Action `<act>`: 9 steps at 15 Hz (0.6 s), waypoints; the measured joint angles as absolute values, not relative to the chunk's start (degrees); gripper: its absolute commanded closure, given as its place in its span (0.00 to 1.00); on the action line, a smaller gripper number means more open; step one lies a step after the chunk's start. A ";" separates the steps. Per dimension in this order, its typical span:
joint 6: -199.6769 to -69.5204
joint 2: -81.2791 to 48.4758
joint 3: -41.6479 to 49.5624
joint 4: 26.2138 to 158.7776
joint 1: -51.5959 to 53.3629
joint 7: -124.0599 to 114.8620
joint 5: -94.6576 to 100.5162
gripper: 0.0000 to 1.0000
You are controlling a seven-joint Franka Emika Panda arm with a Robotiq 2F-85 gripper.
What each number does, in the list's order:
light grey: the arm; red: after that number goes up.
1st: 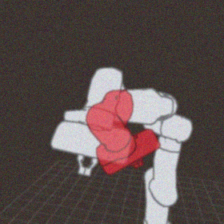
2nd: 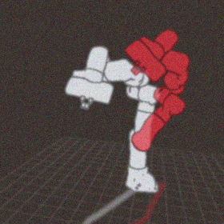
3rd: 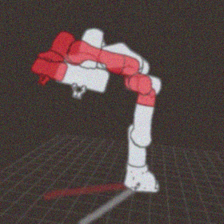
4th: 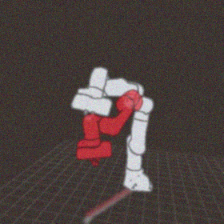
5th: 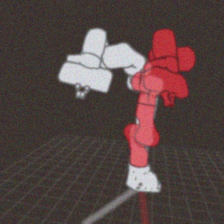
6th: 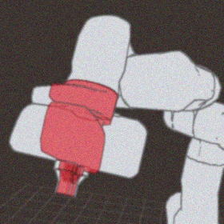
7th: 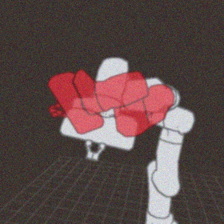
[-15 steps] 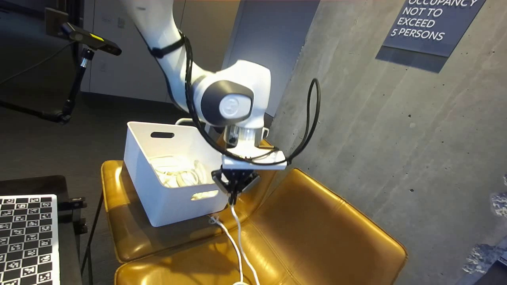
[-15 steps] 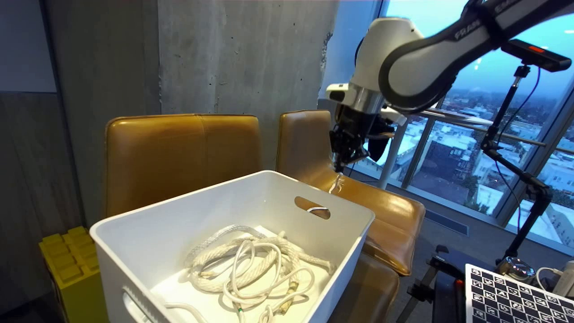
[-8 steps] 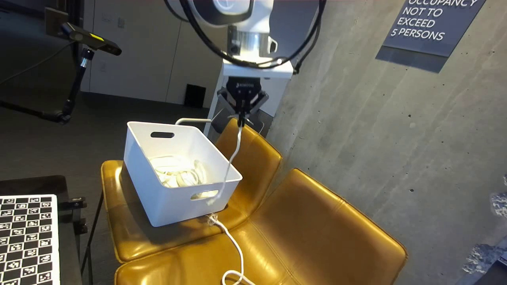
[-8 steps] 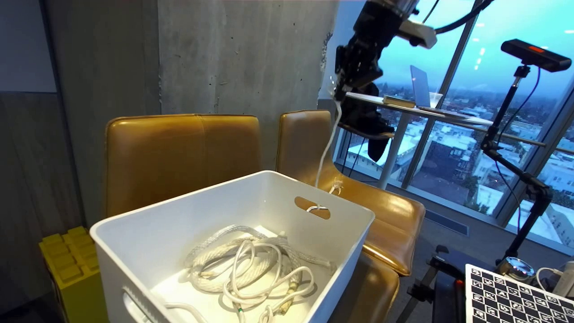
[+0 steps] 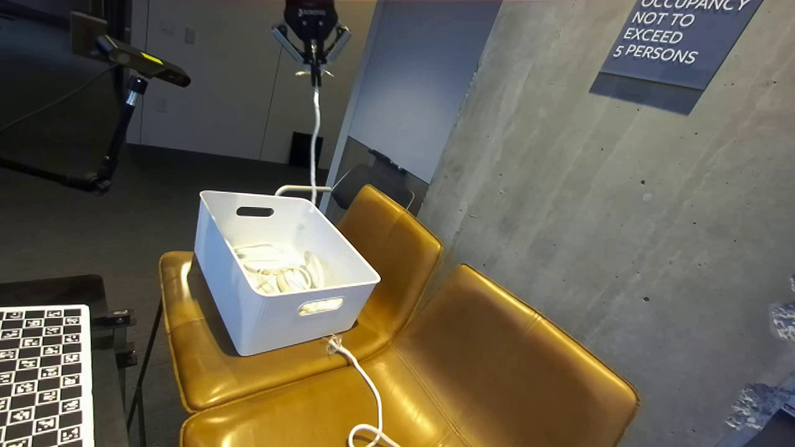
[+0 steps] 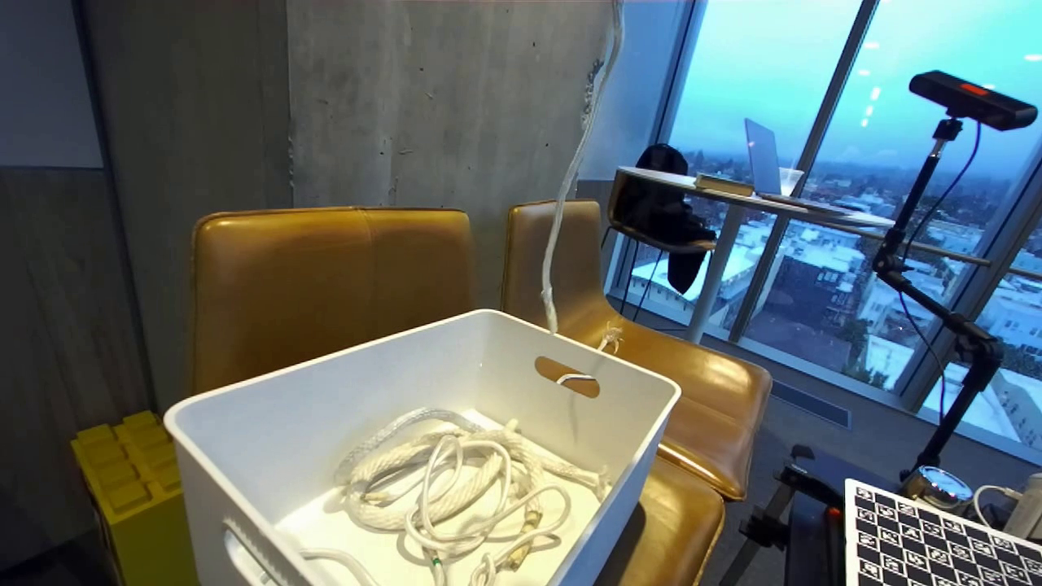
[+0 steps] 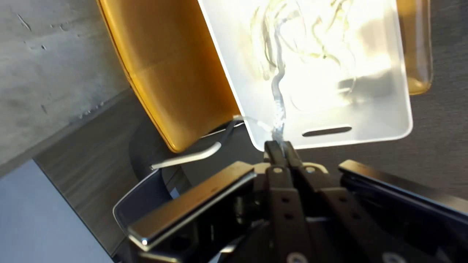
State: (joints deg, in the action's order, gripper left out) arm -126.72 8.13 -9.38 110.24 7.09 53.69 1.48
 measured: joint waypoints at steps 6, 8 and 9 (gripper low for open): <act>-126.00 8.17 -9.56 113.33 9.67 49.04 3.21 0.99; -126.03 8.35 -7.69 115.55 8.96 49.58 3.06 0.99; -126.08 8.43 -6.63 116.72 8.56 49.99 2.99 0.99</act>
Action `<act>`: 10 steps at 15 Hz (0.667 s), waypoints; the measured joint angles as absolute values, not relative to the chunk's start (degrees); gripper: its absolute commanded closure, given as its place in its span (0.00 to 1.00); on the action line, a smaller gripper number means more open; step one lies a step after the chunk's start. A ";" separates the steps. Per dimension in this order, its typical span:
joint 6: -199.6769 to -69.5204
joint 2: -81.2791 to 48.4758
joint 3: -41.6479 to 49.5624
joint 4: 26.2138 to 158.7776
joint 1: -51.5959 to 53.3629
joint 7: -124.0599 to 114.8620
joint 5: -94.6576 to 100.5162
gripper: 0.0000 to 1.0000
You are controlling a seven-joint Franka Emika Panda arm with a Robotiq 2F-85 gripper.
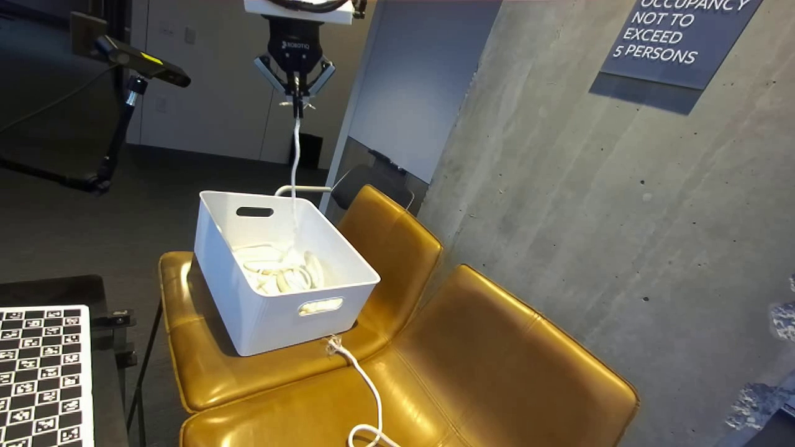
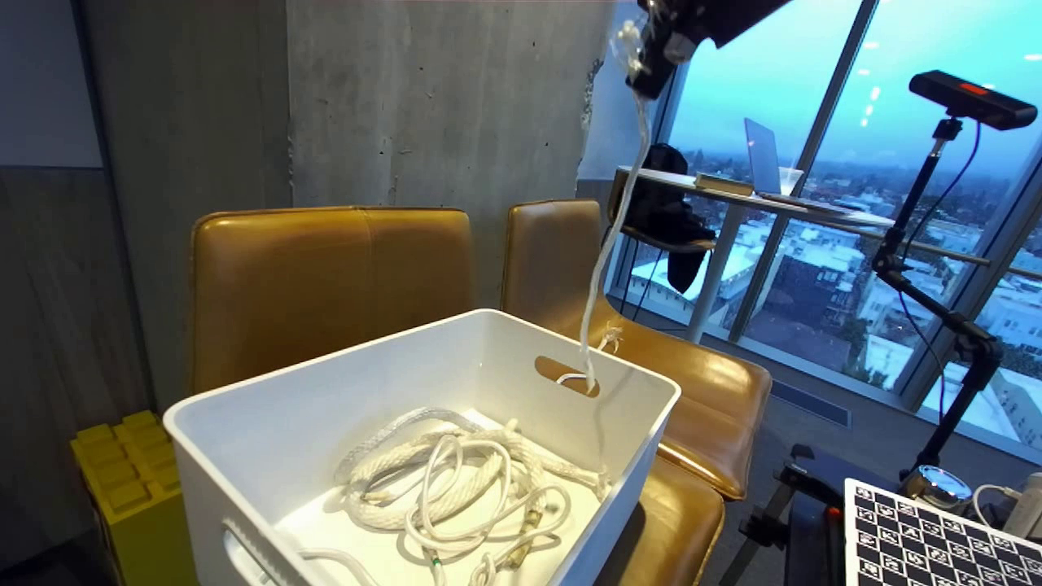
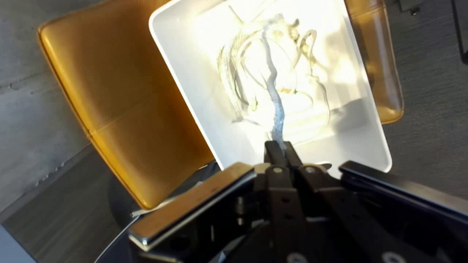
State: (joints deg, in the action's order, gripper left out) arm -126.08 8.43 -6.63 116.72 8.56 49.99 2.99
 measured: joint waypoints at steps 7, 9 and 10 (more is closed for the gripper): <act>-126.22 8.42 -1.62 121.66 5.47 52.16 2.87 0.99; -126.37 8.29 -1.09 121.71 4.78 52.34 2.87 0.99; -126.78 8.11 -1.03 121.71 4.58 52.34 2.89 0.99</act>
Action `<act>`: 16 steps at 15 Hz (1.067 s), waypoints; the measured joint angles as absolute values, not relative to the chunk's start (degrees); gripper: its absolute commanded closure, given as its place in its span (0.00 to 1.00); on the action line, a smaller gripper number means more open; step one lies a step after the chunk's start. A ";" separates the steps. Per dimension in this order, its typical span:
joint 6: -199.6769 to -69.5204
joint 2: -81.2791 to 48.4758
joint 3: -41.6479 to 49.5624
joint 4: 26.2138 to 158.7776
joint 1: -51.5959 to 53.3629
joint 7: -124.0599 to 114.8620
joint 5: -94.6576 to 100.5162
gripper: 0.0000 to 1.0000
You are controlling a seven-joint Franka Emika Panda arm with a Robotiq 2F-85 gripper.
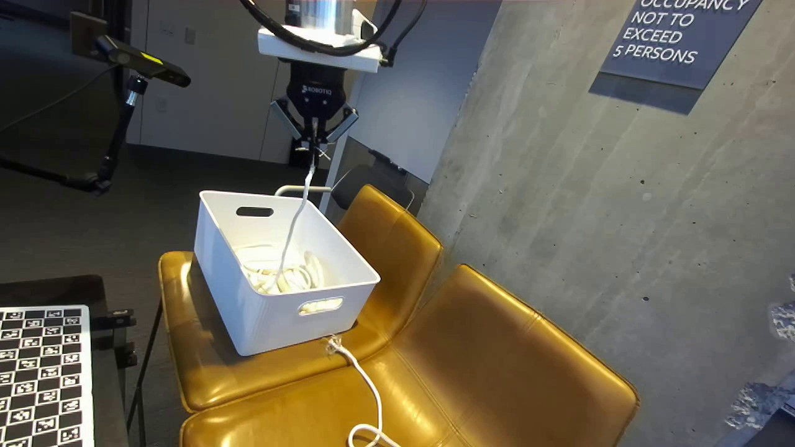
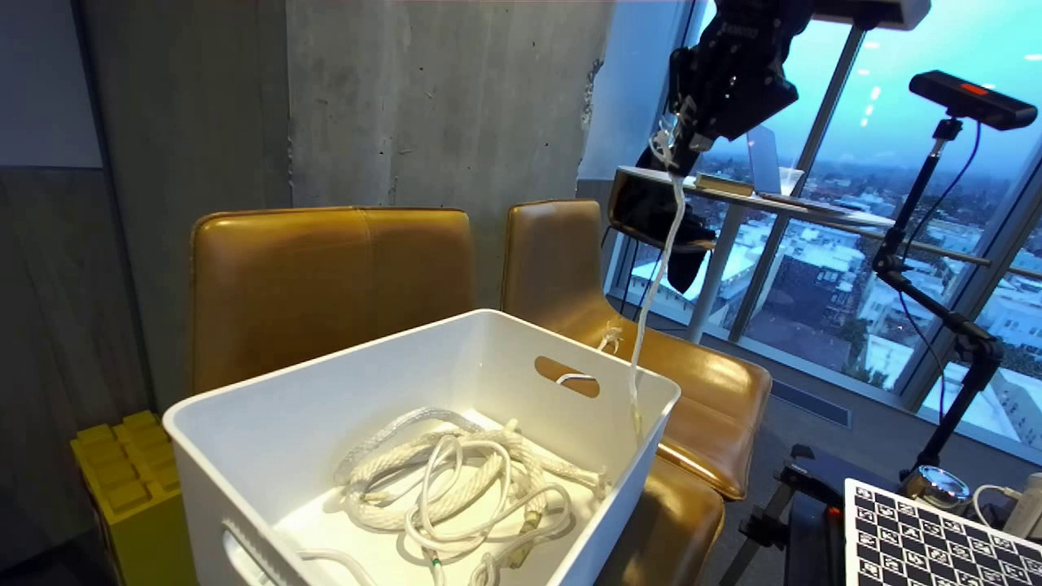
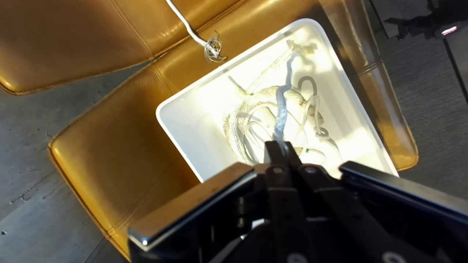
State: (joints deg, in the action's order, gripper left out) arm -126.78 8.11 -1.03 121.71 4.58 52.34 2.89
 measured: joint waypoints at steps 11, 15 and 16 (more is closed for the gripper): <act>-132.79 0.95 -1.53 120.11 4.35 52.09 3.14 0.50; -132.86 -0.66 -1.25 118.95 2.90 52.10 3.14 0.23; -132.87 -0.77 -1.05 118.94 2.40 52.11 3.14 0.14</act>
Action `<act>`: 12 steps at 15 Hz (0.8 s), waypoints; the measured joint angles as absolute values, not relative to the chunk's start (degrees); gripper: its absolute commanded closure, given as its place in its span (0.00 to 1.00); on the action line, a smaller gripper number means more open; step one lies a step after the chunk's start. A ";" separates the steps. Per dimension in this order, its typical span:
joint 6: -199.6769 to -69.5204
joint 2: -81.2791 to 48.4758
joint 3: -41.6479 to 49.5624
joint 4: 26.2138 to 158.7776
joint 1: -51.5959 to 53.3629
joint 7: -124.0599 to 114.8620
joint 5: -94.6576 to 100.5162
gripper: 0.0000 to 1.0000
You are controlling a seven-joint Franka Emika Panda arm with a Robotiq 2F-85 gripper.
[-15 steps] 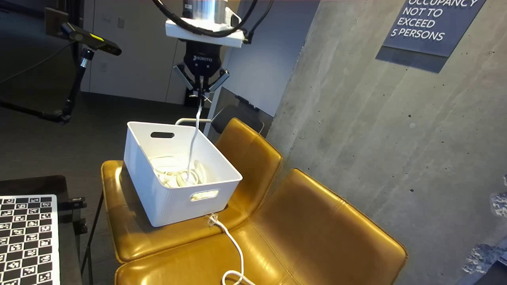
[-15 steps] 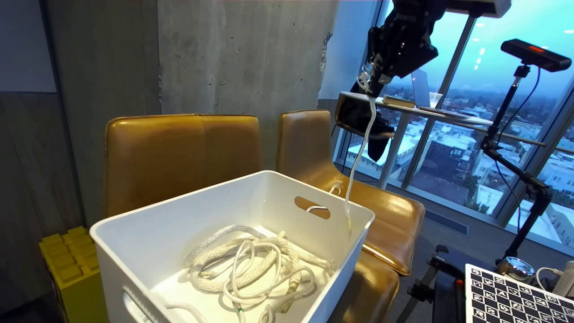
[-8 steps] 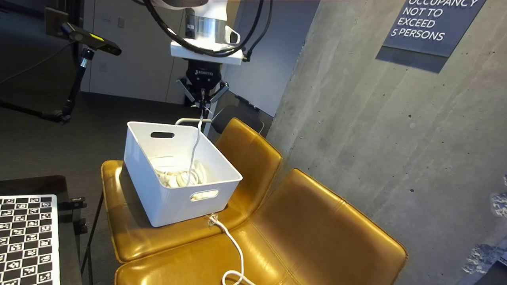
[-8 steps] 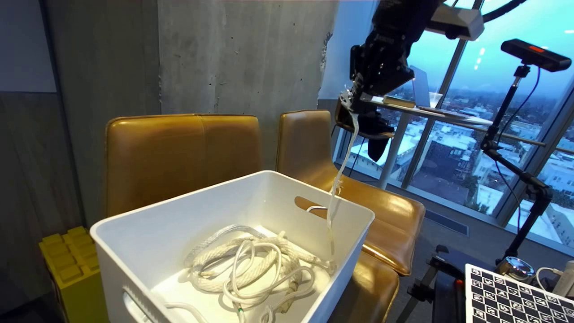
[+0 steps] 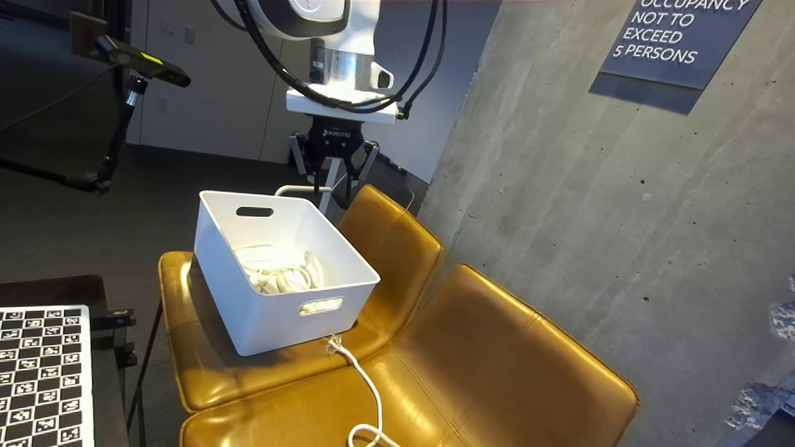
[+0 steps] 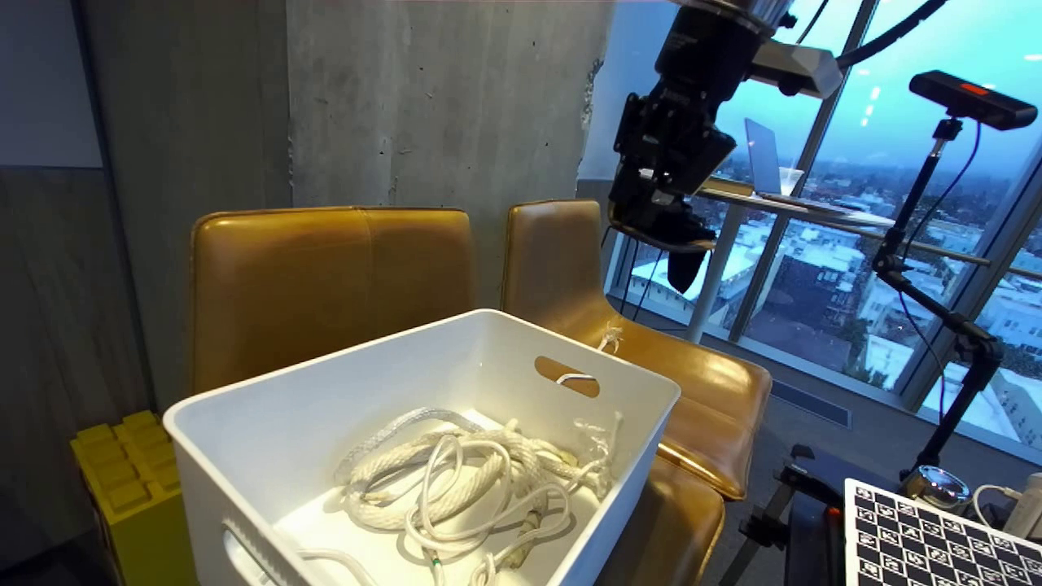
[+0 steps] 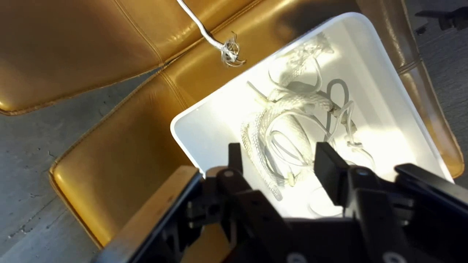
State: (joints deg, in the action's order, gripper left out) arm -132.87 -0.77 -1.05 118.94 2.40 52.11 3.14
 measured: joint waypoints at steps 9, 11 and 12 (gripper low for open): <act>-139.03 -0.90 3.43 126.02 -3.61 53.83 3.15 0.00; -140.88 -1.78 4.69 127.48 -5.00 54.49 3.22 0.00; -141.84 -2.65 5.28 127.86 -5.71 54.79 3.28 0.00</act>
